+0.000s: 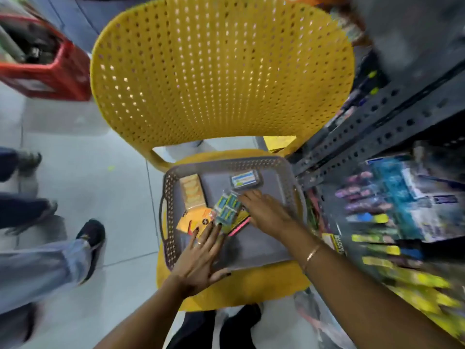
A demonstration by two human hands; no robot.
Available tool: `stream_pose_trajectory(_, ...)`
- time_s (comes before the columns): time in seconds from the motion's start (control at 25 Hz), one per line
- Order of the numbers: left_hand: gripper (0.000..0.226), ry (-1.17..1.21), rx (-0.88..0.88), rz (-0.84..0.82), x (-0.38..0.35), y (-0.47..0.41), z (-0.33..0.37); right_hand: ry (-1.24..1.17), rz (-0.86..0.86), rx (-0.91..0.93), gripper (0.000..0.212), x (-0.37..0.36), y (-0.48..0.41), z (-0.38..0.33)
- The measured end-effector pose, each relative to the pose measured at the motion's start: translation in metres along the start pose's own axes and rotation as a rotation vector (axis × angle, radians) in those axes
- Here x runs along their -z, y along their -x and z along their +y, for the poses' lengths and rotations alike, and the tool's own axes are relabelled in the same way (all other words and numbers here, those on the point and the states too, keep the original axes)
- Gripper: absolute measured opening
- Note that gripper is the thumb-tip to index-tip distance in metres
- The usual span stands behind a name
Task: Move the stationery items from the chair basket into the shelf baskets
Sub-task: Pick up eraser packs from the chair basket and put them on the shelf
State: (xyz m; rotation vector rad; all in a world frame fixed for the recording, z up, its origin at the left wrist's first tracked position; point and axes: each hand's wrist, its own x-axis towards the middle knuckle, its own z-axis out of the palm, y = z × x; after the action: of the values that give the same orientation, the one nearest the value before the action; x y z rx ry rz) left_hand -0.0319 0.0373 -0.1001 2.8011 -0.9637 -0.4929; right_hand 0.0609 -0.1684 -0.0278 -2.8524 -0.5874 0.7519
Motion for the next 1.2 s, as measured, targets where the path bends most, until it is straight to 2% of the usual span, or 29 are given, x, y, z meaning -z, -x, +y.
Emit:
stream_pose_trajectory(0.12, 0.087, 0.013, 0.023, -0.019, -0.011, 0.006, -0.004, 0.087, -0.077, 0.096, 0.054, -0.035, -0.018, -0.005)
stream_pose_trajectory(0.2, 0.087, 0.001, 0.029, -0.026, -0.013, 0.007, -0.004, 0.113, -0.004, 0.124, 0.046, -0.046, -0.028, -0.01)
stream_pose_trajectory(0.28, 0.087, 0.006, 0.038, -0.019, -0.012, 0.007, -0.004, 0.167, 0.11, 0.19, 0.051, -0.044, -0.039, -0.012)
stream_pose_trajectory(0.36, 0.086, 0.016, 0.052, -0.008, -0.012, 0.008, -0.003, 0.235, 0.102, 0.259, 0.055, -0.043, -0.05, -0.014)
stream_pose_trajectory(0.44, 0.085, 0.012, 0.062, -0.002, -0.012, 0.008, -0.002, 0.281, -0.004, 0.271, 0.057, -0.043, -0.057, -0.015)
stream_pose_trajectory(0.6, 0.084, -0.017, 0.051, 0.021, -0.011, 0.008, -0.002, 0.357, 0.022, 0.275, 0.051, -0.043, -0.056, -0.011)
stream_pose_trajectory(0.8, 0.086, -0.018, 0.007, 0.049, 0.007, 0.005, -0.005, 0.228, -0.023, 0.093, 0.061, -0.004, -0.034, 0.003)
stream_pose_trajectory(0.96, 0.09, -0.092, -0.045, 0.076, 0.06, -0.021, -0.007, 0.053, 0.074, -0.073, 0.063, 0.068, 0.009, 0.019)
stream_pose_trajectory(1.2, 0.088, -0.144, -0.153, 0.253, 0.179, -0.068, 0.014, -0.023, 0.245, -0.233, 0.06, 0.194, 0.102, 0.018)
